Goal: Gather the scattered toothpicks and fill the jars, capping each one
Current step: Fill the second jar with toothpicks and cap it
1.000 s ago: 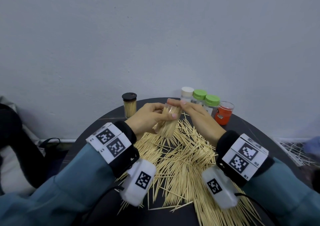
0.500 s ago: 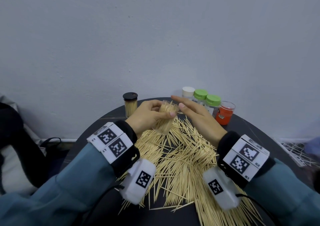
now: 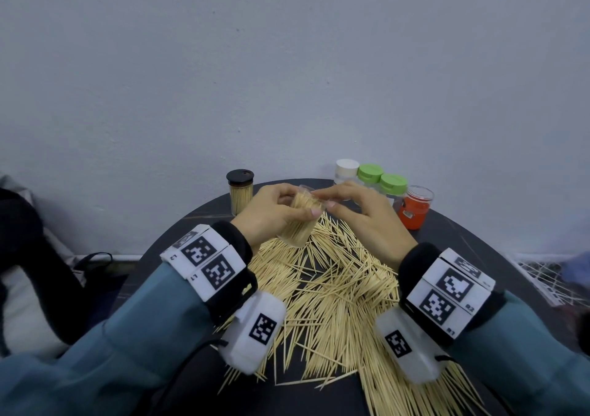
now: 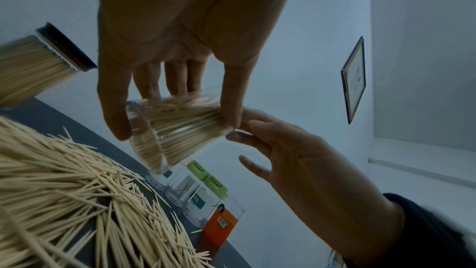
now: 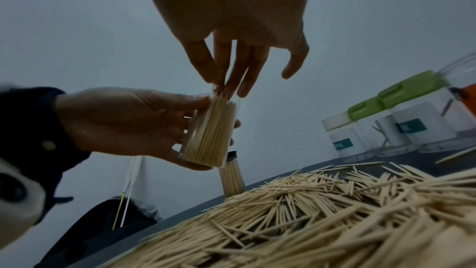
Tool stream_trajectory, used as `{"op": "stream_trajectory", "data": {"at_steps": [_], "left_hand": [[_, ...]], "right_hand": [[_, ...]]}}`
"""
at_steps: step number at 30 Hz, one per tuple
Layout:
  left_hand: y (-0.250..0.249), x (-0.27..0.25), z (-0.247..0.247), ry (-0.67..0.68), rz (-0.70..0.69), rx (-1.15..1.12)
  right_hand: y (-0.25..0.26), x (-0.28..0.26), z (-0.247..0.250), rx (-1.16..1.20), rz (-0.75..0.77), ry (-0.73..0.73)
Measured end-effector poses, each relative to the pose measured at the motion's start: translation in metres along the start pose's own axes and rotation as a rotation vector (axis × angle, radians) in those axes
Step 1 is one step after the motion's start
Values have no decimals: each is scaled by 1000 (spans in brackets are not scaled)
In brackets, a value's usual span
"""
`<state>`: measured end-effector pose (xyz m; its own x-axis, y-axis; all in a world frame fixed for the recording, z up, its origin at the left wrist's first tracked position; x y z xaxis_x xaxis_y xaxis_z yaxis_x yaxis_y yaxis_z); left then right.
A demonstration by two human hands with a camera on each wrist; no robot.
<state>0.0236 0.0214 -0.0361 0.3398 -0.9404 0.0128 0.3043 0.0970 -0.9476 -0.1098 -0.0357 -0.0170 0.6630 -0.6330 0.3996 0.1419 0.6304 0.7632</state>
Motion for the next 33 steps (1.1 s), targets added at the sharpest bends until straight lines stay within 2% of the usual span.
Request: {"op": "stream_trajectory", "data": {"at_steps": [4, 8, 11, 13, 16, 20, 24, 29, 33], "left_hand": [[1, 1, 0, -6, 4, 32], [-1, 0, -1, 1, -6, 35], [-3, -2, -2, 9, -21, 47], [-3, -2, -3, 12, -32, 60], [-5, -3, -4, 16, -46, 68], [-5, -3, -4, 23, -59, 73], [-4, -2, -2, 24, -71, 74], [-5, -3, -2, 34, -82, 109], [-5, -2, -2, 52, -107, 123]], "right_hand": [[0, -1, -4, -54, 8, 43], [5, -1, 4, -56, 60, -82], [0, 1, 1, -111, 21, -16], [-2, 1, -1, -172, 27, -29], [3, -2, 3, -118, 53, -108], [6, -2, 2, -152, 59, -51], [7, -1, 8, -176, 46, -119], [4, -1, 8, -136, -7, -105], [11, -1, 10, -86, 47, -134]]}}
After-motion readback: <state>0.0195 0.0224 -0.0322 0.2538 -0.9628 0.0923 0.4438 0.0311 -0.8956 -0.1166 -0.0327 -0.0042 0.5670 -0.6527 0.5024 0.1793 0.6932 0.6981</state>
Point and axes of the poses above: each hand's wrist, its own x-axis towards the middle knuckle, its own z-axis out of the back of the hand, y = z × x, the point moved 5 cm from there along x, towards the middle knuckle, and after that the axes turned 6 degrees about x, right-handed, at the moved point
